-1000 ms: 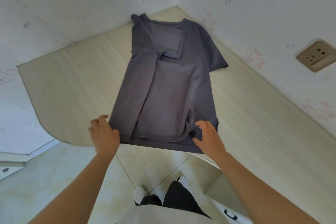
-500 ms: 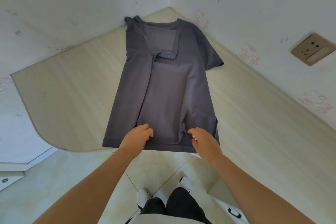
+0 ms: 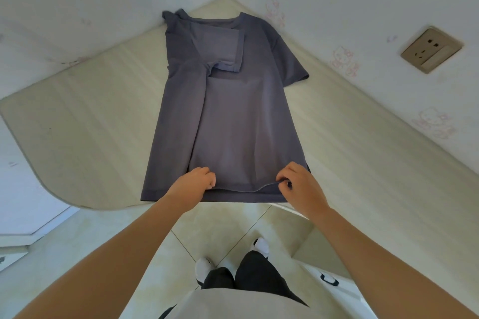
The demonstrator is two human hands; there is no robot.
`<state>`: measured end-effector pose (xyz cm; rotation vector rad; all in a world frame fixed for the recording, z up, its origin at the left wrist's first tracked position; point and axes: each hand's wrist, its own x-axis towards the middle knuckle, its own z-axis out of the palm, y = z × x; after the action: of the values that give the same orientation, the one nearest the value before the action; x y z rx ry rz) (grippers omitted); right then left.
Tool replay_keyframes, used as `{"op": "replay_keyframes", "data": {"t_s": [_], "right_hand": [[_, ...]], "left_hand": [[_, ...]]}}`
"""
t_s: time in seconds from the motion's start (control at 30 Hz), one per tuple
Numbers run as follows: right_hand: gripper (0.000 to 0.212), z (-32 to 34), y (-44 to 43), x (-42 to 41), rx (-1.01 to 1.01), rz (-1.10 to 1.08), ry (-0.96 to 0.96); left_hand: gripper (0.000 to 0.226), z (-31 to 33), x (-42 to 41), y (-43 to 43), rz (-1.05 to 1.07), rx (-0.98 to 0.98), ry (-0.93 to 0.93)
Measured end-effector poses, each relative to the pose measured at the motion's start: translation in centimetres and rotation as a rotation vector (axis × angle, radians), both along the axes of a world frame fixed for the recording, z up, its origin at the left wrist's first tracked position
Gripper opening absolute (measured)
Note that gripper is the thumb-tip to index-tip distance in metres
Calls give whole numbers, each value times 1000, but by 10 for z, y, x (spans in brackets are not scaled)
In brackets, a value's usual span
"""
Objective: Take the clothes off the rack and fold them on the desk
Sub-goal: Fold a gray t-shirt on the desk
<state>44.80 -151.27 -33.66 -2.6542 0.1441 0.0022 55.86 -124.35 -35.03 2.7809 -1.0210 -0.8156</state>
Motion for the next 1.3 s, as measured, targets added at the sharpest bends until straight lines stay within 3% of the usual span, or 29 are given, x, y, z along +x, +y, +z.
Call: {"op": "replay_keyframes", "data": {"t_s": [0.1, 0.2, 0.27, 0.4, 0.73, 0.87, 1.07, 1.23, 1.3], "right_hand": [[17, 1, -4, -7, -39, -13, 7], [24, -1, -6, -14, -96, 122, 375], [27, 0, -3, -16, -60, 129, 462], [25, 10, 2, -4, 22, 25, 431], [23, 23, -50, 93, 352, -440, 252], [37, 21, -88, 146, 440, -559, 290], [49, -4, -137, 223, 391, -579, 218], [82, -25, -168, 276, 394, -676, 198], [62, -34, -181, 291, 254, -560, 244]], "left_hand": [[33, 0, -5, 5, -54, 1, 1], [33, -1, -13, 9, -122, 112, 48], [31, 0, -13, 9, -146, 161, 85], [15, 10, -6, 2, -137, 142, 164], [22, 28, 52, -55, -72, -215, -1], [34, 19, 78, -95, -53, -244, -55], [45, -4, 128, -166, 34, -280, -144], [51, -19, 172, -217, 149, -340, -224], [54, -23, 190, -231, 205, -386, -229]]}}
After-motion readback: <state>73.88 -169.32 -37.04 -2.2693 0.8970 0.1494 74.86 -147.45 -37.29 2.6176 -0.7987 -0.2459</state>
